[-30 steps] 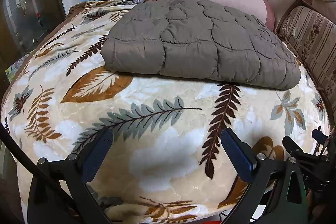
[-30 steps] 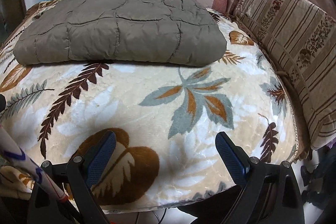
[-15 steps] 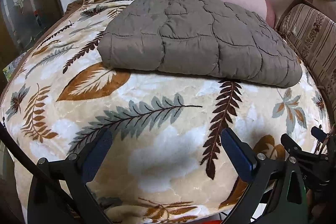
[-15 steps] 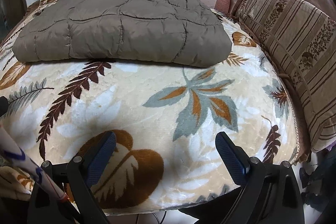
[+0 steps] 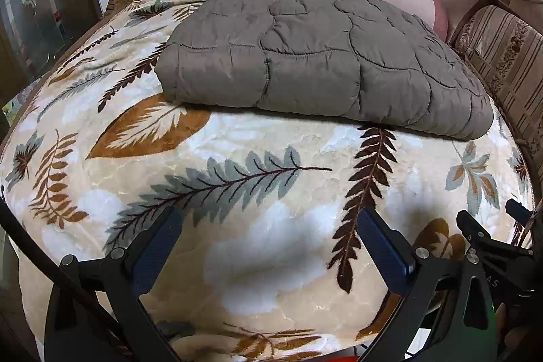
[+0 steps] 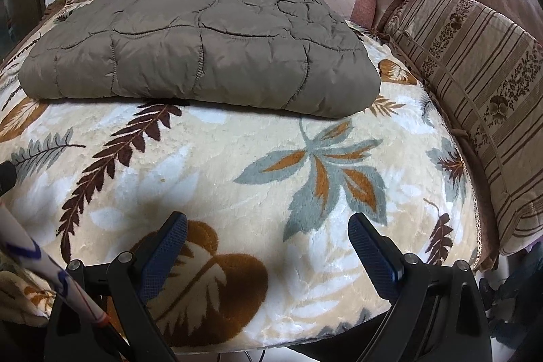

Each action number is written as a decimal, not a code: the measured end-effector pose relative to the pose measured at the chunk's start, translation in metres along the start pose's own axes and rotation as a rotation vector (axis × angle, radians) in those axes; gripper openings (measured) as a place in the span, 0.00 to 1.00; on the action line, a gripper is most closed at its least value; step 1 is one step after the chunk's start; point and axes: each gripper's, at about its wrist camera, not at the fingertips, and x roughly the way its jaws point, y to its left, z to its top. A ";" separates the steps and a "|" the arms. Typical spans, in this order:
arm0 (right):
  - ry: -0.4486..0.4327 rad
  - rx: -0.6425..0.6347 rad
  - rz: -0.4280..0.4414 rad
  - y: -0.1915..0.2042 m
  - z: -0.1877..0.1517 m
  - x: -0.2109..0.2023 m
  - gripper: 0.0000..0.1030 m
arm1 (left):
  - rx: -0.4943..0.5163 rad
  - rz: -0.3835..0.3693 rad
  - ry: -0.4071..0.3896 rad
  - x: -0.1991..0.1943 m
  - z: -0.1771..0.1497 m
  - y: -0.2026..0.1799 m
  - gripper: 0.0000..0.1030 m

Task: Fold large clothes

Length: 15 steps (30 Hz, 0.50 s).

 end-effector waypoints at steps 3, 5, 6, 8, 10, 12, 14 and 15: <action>0.001 -0.001 -0.002 0.001 0.000 0.001 0.95 | -0.002 -0.004 0.003 0.001 0.000 0.001 0.99; 0.000 -0.001 -0.002 0.001 0.000 0.001 0.95 | -0.004 -0.006 0.004 0.002 0.000 0.001 0.99; 0.000 -0.002 -0.002 0.001 0.000 0.002 0.95 | -0.005 -0.009 0.005 0.002 0.000 0.001 0.99; 0.001 -0.004 -0.002 0.001 0.000 0.003 0.95 | -0.008 -0.015 0.005 0.003 0.000 0.002 0.99; 0.004 -0.006 -0.001 0.002 0.000 0.003 0.95 | -0.007 -0.015 0.005 0.003 0.000 0.003 0.99; 0.008 -0.009 0.001 0.003 0.000 0.005 0.95 | -0.008 -0.016 0.007 0.003 0.000 0.004 0.99; 0.006 -0.012 0.000 0.004 0.000 0.005 0.95 | -0.008 -0.017 0.010 0.004 0.000 0.004 0.99; 0.005 -0.014 0.000 0.004 0.000 0.005 0.95 | -0.009 -0.019 0.010 0.005 0.000 0.004 0.99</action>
